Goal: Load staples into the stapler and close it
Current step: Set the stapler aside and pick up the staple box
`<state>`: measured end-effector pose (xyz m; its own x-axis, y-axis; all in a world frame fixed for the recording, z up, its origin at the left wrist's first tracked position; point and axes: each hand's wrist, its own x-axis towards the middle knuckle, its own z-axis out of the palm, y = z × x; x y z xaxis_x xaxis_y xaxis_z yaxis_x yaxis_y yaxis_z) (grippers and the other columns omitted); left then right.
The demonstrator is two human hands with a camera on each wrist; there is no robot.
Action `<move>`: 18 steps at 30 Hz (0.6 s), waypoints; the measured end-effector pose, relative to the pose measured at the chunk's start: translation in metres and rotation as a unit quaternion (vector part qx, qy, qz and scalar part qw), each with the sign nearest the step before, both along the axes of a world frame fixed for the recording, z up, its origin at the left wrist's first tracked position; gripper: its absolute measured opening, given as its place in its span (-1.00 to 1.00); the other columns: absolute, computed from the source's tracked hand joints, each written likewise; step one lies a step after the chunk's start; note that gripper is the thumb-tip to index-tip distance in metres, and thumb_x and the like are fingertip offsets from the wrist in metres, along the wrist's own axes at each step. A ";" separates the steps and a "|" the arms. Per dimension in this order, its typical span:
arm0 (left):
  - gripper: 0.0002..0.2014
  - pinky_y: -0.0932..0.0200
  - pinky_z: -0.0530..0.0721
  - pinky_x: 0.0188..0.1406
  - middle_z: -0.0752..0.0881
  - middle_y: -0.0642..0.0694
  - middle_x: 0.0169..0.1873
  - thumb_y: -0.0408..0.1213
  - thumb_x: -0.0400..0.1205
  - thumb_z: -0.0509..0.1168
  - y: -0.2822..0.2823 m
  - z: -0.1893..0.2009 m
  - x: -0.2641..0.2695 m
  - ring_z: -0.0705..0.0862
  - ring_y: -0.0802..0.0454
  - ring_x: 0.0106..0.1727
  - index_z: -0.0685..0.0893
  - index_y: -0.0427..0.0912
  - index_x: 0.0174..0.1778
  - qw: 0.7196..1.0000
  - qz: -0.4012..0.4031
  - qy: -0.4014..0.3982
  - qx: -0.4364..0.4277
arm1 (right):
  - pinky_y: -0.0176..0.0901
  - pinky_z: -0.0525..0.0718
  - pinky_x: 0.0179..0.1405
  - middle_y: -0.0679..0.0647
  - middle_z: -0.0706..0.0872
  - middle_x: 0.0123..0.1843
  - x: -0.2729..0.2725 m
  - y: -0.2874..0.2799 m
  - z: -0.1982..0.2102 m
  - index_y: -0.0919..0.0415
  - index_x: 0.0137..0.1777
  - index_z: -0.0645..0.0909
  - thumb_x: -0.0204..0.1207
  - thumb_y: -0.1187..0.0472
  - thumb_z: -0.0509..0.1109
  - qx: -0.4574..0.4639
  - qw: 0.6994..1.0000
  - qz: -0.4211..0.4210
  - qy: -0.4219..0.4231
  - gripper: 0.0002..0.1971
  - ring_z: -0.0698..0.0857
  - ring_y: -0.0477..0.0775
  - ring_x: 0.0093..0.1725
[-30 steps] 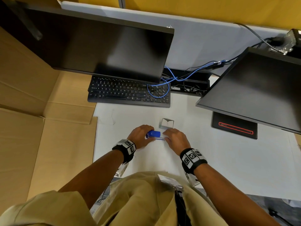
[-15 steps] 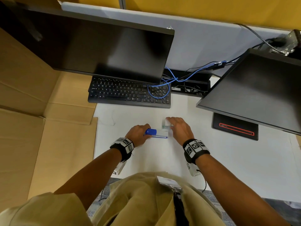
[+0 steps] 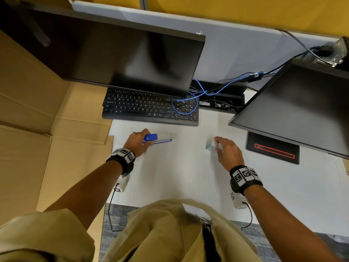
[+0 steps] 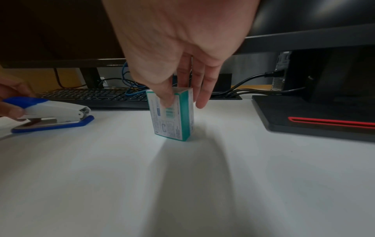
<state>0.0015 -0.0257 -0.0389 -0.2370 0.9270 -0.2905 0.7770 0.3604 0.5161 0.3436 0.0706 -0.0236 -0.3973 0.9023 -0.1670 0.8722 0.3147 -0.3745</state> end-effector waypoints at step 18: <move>-0.52 0.01 0.65 -0.20 0.77 -0.28 -0.14 0.13 0.49 0.38 0.016 -0.001 0.075 0.72 -0.27 -0.12 0.55 -0.23 0.07 0.998 0.011 0.056 -0.040 | -0.37 0.43 0.16 0.24 0.78 0.24 -0.071 0.021 -0.020 0.26 0.28 0.69 0.63 0.37 0.22 -0.165 0.982 0.032 0.080 -0.68 0.69 0.27 0.24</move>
<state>0.0768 -0.0095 -0.0404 -0.2915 0.8965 -0.3337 0.8198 0.4139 0.3958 0.2725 0.0916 -0.0438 -0.4964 0.7818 -0.3773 0.7759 0.2048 -0.5967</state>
